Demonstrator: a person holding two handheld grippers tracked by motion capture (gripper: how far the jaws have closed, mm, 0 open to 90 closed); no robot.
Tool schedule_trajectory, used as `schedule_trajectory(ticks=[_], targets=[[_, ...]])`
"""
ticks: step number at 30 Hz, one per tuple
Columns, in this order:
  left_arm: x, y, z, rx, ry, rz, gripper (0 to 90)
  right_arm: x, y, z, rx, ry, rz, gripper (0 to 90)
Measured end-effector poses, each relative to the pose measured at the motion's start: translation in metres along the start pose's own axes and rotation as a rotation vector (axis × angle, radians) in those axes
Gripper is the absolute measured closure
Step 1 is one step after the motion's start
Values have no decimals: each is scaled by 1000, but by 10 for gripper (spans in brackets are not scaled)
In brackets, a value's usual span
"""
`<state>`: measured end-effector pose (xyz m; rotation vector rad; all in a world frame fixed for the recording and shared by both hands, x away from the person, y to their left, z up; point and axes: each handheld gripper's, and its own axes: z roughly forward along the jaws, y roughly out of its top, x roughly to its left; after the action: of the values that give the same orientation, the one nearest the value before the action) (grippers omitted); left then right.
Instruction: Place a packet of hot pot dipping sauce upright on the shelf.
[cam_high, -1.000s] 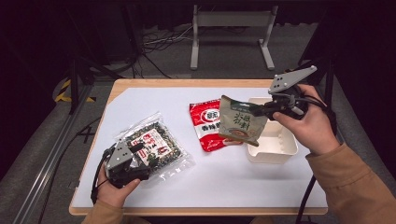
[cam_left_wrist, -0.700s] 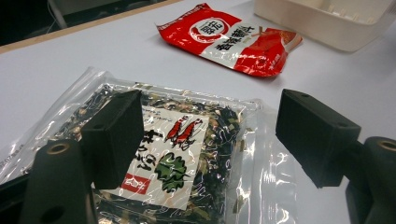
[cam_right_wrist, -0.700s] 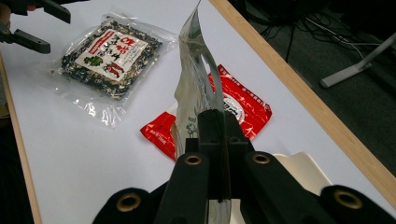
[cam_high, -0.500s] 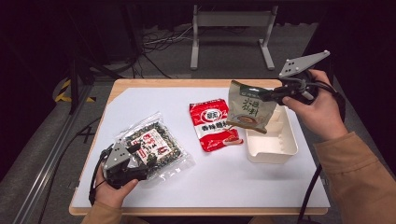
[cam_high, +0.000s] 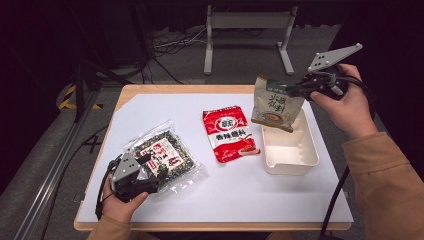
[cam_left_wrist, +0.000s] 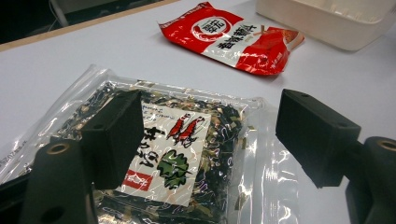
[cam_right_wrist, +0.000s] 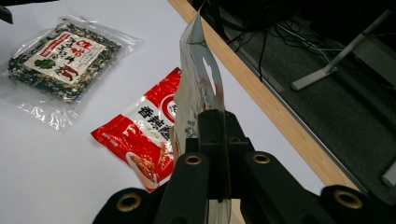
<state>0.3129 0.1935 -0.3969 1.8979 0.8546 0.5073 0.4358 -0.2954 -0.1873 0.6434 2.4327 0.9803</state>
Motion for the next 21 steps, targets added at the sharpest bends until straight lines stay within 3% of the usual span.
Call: schedule_trajectory(ticks=[10, 21], targets=[[-1, 0, 1, 2, 1, 0, 241, -24, -9, 1, -12, -41, -11, 900], [0, -5, -6, 6, 22, -14, 241, -45, -17, 8, -32, -70, -73, 900]])
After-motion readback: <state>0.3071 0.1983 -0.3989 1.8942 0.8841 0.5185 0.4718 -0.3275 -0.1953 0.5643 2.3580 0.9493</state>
